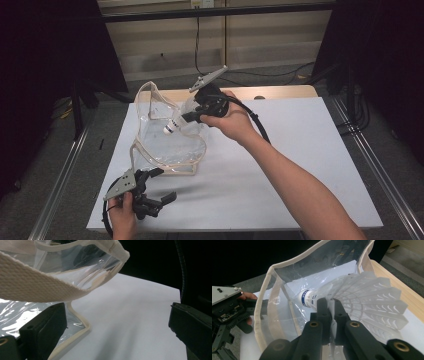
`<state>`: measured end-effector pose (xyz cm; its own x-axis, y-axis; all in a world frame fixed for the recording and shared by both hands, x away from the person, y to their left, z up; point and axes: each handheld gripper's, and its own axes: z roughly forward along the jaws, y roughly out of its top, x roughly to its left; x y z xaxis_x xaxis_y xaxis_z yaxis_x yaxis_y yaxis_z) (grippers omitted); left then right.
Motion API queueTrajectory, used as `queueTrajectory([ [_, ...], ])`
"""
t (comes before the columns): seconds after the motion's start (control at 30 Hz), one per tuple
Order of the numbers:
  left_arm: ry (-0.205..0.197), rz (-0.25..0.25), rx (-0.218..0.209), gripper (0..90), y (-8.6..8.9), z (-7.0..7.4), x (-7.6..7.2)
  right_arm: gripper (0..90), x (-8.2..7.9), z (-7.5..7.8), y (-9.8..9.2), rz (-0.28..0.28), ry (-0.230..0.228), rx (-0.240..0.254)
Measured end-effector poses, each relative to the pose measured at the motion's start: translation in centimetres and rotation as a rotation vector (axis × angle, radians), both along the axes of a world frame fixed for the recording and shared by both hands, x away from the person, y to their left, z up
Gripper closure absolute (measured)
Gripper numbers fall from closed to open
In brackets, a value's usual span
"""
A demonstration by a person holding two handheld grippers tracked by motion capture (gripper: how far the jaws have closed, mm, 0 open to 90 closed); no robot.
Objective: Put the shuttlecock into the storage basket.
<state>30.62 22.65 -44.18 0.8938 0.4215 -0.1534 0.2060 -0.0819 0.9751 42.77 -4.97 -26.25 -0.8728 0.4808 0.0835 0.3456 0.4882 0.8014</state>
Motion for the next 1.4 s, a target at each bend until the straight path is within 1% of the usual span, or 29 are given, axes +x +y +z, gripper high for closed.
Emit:
queueTrajectory([
  [0.4,-0.001,0.0,-0.002,1.9,0.0,0.0,0.0,87.4,0.2,-0.1,0.8,0.002,-0.006,-0.014],
  [0.9,0.001,-0.001,-0.002,1.9,0.0,0.0,0.0,87.4,0.5,-0.6,1.4,0.0,-0.001,-0.006],
  [1.07,0.003,0.0,-0.004,1.9,0.1,0.0,0.0,87.4,0.6,-0.7,1.7,0.003,0.001,-0.014],
  [1.3,-0.002,-0.002,0.004,1.9,0.0,0.0,0.0,87.4,0.6,-0.9,2.3,0.013,-0.001,-0.017],
  [1.4,-0.003,0.0,0.003,1.9,0.1,0.1,0.0,87.4,0.5,-1.1,2.4,0.011,-0.007,-0.023],
])
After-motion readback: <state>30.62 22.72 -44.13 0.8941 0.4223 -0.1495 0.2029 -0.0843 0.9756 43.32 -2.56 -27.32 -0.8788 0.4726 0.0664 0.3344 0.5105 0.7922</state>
